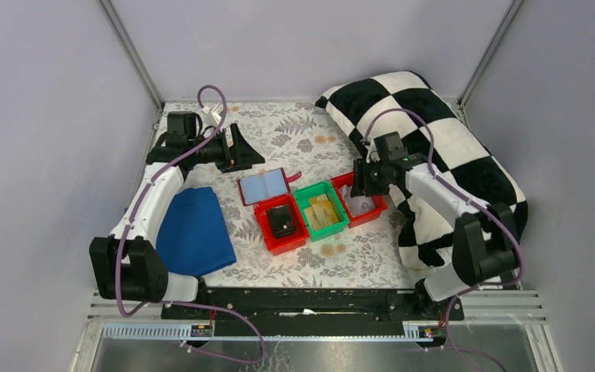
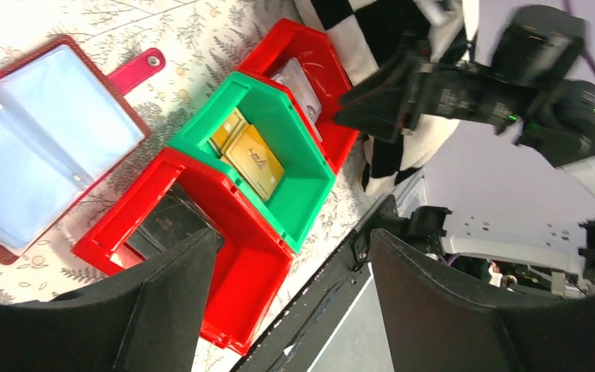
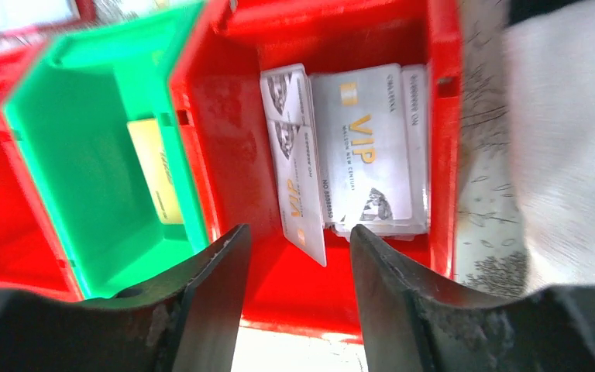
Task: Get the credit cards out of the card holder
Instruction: Place the credit card in the storage box, then reset both arms
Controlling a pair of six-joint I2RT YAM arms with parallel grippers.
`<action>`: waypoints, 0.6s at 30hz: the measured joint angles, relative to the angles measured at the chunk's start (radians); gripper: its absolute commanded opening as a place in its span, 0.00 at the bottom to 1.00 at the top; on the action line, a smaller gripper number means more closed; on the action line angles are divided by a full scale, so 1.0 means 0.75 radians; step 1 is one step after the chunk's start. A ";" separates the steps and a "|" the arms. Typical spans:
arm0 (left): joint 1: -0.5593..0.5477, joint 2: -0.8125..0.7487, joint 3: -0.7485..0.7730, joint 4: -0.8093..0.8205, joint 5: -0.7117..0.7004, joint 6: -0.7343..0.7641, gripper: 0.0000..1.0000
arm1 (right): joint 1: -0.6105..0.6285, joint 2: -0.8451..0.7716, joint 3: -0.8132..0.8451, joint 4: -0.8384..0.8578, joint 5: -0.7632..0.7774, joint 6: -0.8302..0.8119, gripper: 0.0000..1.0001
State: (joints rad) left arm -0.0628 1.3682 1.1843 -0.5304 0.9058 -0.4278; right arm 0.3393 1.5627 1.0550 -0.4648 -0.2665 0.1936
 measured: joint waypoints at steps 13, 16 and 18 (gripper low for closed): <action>-0.004 -0.247 0.062 -0.036 -0.404 0.028 0.81 | 0.000 -0.539 0.041 0.155 0.480 0.105 1.00; -0.004 -0.341 0.071 -0.014 -0.493 0.035 0.81 | 0.000 -0.606 0.037 0.208 0.624 0.134 1.00; -0.004 -0.397 0.071 0.003 -0.553 0.037 0.81 | 0.000 -0.645 0.026 0.246 0.686 0.141 1.00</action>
State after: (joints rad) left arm -0.0654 1.0706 1.2373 -0.5282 0.4908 -0.4000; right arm 0.3393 1.0790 1.0748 -0.2802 0.2481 0.2996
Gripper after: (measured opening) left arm 0.810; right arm 0.993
